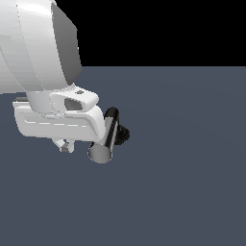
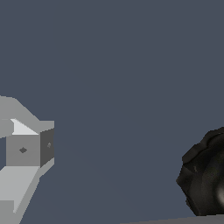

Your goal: Turn on the faucet by rotating a designated handle.

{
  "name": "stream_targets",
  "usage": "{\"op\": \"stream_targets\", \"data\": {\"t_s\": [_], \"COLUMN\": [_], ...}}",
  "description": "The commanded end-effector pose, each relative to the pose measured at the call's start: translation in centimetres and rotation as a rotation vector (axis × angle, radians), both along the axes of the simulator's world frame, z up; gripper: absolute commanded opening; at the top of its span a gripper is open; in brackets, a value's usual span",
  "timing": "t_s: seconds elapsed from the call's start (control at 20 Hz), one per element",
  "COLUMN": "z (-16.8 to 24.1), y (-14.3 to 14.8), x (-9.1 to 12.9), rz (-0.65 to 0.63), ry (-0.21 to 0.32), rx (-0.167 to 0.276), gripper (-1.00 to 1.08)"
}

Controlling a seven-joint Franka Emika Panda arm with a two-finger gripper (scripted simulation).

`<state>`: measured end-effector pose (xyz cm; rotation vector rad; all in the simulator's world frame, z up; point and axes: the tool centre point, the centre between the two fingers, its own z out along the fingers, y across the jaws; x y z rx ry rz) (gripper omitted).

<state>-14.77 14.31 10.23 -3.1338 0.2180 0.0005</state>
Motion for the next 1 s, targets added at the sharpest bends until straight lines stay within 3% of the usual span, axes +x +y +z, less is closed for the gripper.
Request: {"op": "stream_targets", "data": {"t_s": [0.0,0.95], "z": [0.0,0.0], "y": [0.0,-8.3], "x": [0.0,-0.6], "rz": [0.000,0.000], "ry": [0.000,0.000], "rx": [0.000,0.000], "gripper": [-1.00,-1.00]}}
